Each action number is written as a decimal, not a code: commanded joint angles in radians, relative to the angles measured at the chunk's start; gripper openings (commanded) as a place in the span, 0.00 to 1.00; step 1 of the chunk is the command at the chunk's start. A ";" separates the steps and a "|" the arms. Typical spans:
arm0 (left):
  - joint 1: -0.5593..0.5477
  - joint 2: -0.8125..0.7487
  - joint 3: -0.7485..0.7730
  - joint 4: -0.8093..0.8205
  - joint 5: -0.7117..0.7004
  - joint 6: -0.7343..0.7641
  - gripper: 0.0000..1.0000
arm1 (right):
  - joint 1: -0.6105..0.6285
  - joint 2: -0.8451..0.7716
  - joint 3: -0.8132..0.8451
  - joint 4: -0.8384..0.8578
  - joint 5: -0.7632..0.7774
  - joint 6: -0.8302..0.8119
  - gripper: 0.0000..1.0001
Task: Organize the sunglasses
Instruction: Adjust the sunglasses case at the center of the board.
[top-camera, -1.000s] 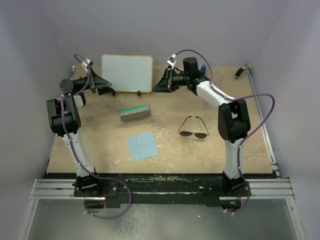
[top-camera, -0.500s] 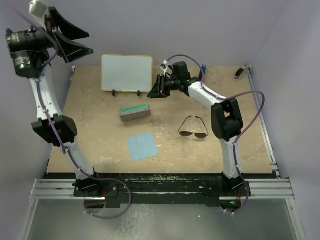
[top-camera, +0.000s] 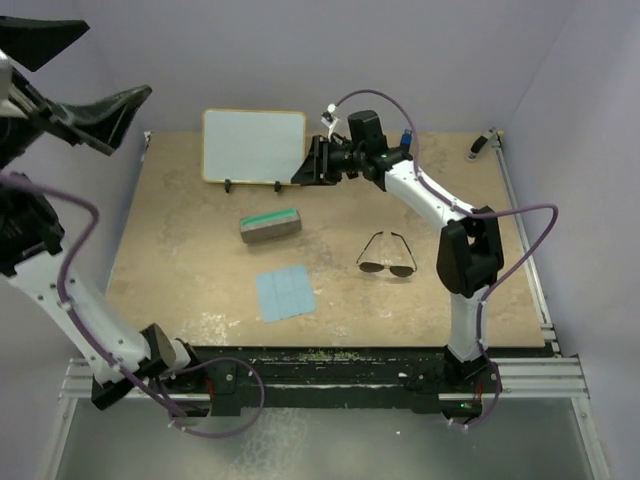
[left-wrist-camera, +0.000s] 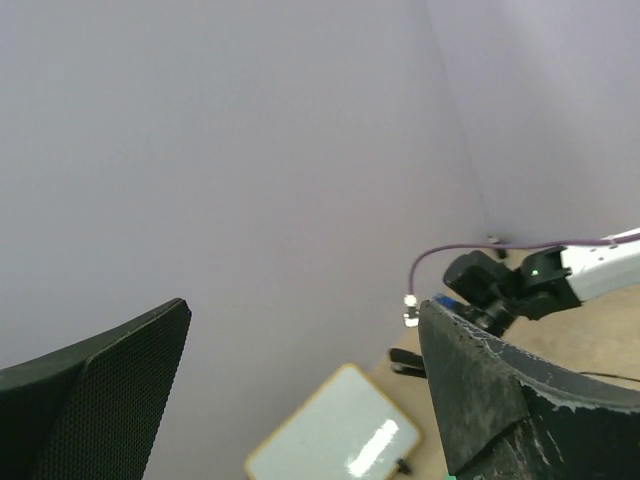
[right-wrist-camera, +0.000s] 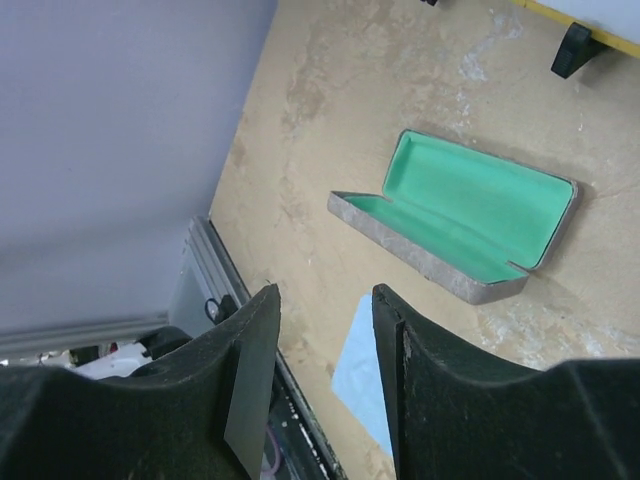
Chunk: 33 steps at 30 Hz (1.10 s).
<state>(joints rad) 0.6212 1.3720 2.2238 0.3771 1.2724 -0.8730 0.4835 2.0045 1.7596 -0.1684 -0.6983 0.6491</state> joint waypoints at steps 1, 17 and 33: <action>0.002 -0.036 -0.055 -0.353 -0.129 0.347 0.98 | 0.038 0.039 0.080 -0.046 0.082 -0.040 0.47; -0.257 -0.143 -0.686 -1.061 -0.503 0.981 0.98 | 0.111 0.330 0.340 -0.220 0.204 -0.129 0.05; -0.294 -0.160 -0.802 -1.124 -0.586 1.052 0.98 | 0.171 0.239 0.024 -0.099 0.204 -0.147 0.00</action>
<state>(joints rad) 0.3359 1.2461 1.4319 -0.7376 0.7033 0.1337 0.6159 2.3386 1.8454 -0.3225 -0.5060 0.5262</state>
